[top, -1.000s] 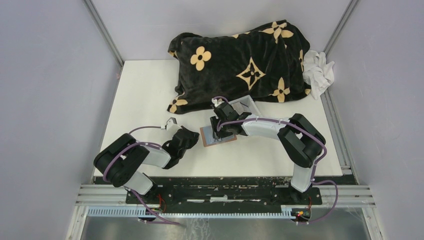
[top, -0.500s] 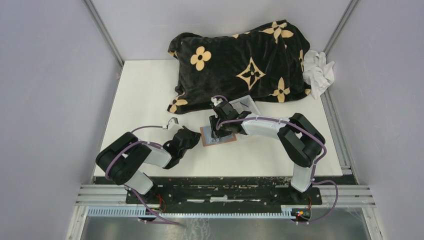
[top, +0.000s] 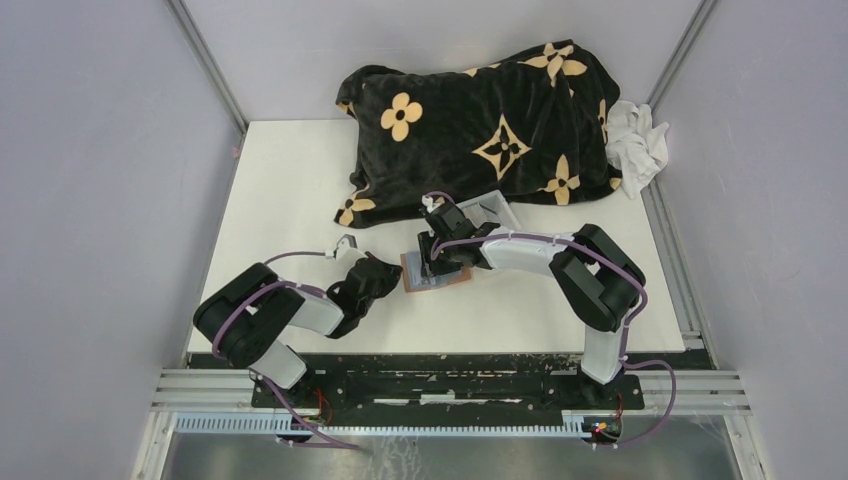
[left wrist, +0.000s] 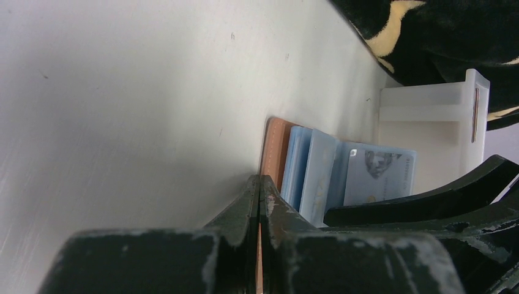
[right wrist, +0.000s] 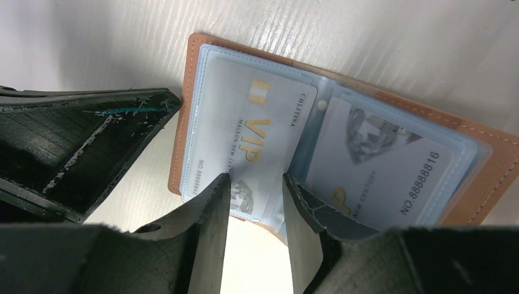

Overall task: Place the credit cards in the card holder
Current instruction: Insert the credit card into the card holder.

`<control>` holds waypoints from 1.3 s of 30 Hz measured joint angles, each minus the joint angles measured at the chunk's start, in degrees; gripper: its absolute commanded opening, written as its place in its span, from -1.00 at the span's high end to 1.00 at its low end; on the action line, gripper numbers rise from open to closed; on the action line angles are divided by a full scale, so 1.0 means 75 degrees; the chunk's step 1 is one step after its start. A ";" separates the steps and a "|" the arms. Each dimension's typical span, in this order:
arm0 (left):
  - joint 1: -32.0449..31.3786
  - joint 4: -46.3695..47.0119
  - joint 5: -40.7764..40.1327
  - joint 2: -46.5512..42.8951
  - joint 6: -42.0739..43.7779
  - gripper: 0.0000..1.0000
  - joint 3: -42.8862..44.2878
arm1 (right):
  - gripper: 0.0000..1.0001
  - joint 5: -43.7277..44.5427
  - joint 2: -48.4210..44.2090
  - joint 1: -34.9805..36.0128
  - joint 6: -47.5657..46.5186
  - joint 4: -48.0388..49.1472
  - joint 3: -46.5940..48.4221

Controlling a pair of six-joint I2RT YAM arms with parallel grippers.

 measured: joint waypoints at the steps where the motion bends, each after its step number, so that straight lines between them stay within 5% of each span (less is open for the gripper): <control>1: 0.0000 0.0006 -0.0003 -0.0003 0.0000 0.94 -0.0012 | 0.15 -0.0006 0.0003 0.0000 0.0006 0.0003 0.0009; 14: 0.0000 -0.0851 -0.0507 -0.1134 -0.0006 0.89 -0.0554 | 0.15 -0.0131 0.0411 0.0318 0.0087 0.0006 0.0542; 31: -0.0044 -0.4077 -0.1877 -0.5587 -0.0446 0.52 -0.1469 | 0.10 -0.0428 0.1163 0.1113 0.0221 0.0119 0.1582; 39: -0.0044 -0.5179 -0.2200 -0.6388 -0.0664 0.52 -0.1475 | 0.00 -0.0259 0.1145 0.1221 -0.0023 -0.0076 0.1856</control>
